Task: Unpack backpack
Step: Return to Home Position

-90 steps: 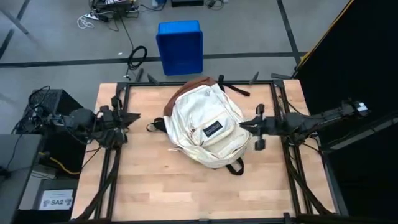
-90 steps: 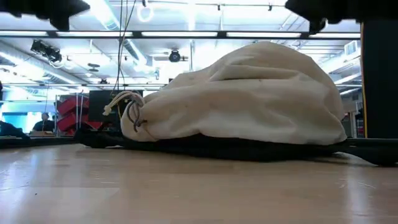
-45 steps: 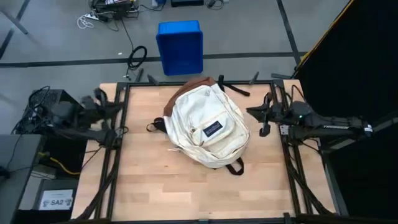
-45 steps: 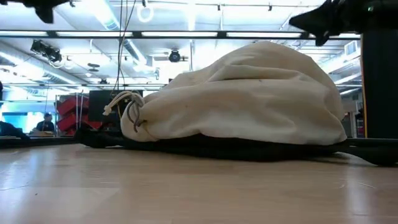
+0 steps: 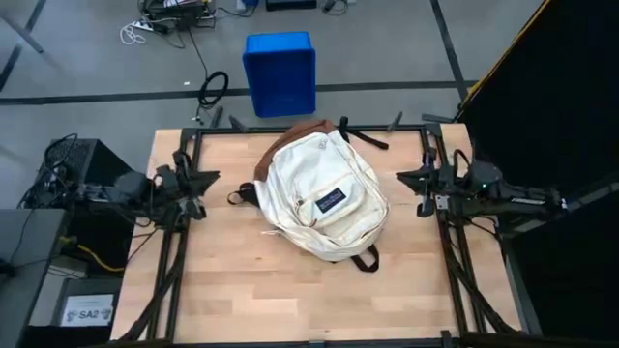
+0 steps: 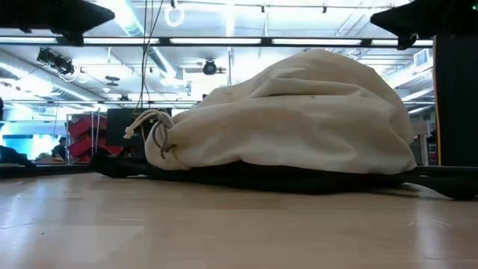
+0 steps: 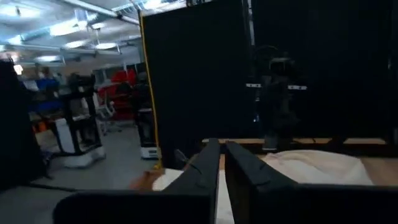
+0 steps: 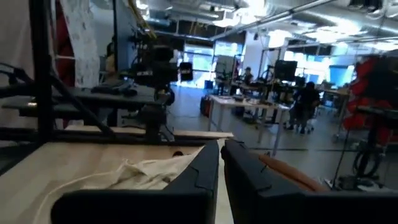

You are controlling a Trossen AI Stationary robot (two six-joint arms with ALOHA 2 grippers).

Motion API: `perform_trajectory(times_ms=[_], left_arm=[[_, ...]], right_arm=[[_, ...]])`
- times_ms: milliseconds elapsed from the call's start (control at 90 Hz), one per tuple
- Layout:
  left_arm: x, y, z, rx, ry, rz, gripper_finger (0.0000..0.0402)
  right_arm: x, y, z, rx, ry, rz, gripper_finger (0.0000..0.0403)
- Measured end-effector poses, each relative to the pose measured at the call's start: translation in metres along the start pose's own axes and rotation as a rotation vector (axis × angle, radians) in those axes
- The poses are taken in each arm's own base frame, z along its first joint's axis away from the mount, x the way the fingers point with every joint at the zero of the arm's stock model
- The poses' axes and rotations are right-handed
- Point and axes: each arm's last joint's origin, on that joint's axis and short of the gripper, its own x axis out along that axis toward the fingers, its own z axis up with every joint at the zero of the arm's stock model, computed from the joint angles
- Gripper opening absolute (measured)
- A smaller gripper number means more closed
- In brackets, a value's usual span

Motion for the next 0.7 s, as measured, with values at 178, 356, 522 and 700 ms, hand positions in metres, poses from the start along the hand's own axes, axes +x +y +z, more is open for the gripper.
perform_trajectory(times_ms=[178, 356, 522, 700], left_arm=[[0.004, -0.004, -0.014, -0.026, -0.022, 0.002, 0.0000], [0.010, -0.011, -0.042, -0.110, -0.001, -0.086, 0.0000], [0.015, -0.012, -0.069, -0.144, 0.004, -0.052, 0.0000], [0.017, -0.010, -0.074, -0.172, 0.007, -0.106, 0.0000]], right_arm=[[-0.007, 0.000, -0.028, -0.001, -0.029, -0.041, 0.0000], [-0.003, 0.001, -0.044, 0.016, 0.018, -0.037, 0.0000], [-0.002, 0.002, -0.051, 0.019, 0.009, -0.030, 0.0000], [-0.001, 0.002, -0.054, 0.055, 0.025, -0.036, 0.0000]])
